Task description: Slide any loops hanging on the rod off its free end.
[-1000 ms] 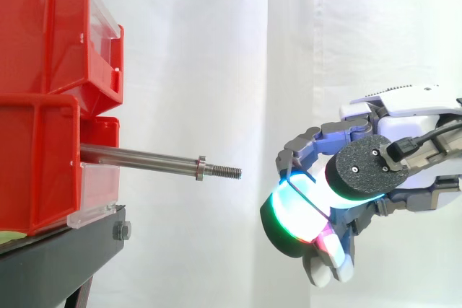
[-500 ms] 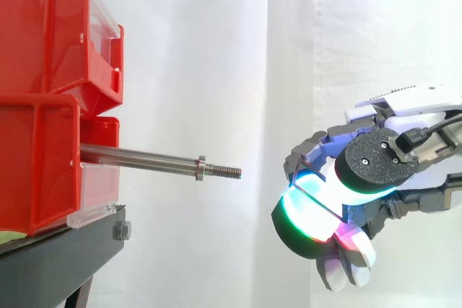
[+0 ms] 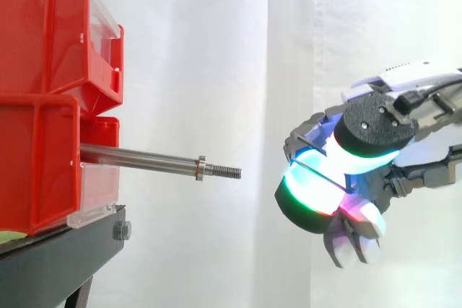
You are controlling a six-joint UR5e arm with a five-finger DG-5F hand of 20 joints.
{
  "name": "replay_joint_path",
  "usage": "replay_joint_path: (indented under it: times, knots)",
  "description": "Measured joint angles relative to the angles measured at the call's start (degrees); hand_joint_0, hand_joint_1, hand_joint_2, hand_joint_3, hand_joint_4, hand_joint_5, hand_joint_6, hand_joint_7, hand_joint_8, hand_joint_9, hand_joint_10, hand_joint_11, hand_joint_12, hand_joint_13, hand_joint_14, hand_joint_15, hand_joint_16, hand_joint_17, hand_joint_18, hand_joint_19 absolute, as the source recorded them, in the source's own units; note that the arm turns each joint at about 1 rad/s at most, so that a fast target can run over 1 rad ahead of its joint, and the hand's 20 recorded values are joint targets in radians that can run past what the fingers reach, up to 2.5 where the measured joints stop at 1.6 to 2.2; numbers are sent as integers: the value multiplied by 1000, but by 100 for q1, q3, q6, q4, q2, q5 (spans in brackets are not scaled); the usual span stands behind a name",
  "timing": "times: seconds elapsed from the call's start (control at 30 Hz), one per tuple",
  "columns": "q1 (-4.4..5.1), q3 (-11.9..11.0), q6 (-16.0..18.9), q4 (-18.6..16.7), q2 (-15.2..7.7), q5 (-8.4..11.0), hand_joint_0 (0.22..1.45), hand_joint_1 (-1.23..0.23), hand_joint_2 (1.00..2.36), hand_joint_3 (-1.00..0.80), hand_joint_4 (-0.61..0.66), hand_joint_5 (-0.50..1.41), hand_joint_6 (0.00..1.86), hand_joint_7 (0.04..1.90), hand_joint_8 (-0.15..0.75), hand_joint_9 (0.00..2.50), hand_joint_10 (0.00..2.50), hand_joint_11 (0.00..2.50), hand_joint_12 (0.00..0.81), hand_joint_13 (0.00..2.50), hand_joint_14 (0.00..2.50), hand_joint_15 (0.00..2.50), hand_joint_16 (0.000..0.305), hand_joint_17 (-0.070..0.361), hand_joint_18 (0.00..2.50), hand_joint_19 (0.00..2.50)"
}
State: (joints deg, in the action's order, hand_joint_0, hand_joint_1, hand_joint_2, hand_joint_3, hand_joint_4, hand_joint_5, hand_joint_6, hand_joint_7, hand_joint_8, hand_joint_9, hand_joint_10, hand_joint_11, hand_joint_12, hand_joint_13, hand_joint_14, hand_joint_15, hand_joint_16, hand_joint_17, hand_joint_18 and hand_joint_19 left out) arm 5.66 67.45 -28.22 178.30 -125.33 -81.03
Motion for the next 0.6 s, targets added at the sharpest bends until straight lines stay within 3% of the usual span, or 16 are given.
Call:
replay_joint_path:
  times: [0.2, 0.4, 0.6]
  knots:
    - [17, -165, 239, 405, 0, 35, 558, -605, 1011, -351, 72, -80, 897, 955, 257, 1069, 31, 811, 334, 804, 22, 612, 47, 105, 742, 667]
    - [41, -185, 502, 526, 0, 89, 570, -747, 1017, -175, 2, -57, 905, 987, 277, 1119, 31, 826, 341, 849, 23, 609, 48, 109, 780, 606]
    - [57, -200, 635, 557, 0, 119, 576, -785, 1016, -161, -11, -54, 905, 981, 282, 1121, 32, 816, 349, 866, 21, 605, 50, 113, 807, 596]
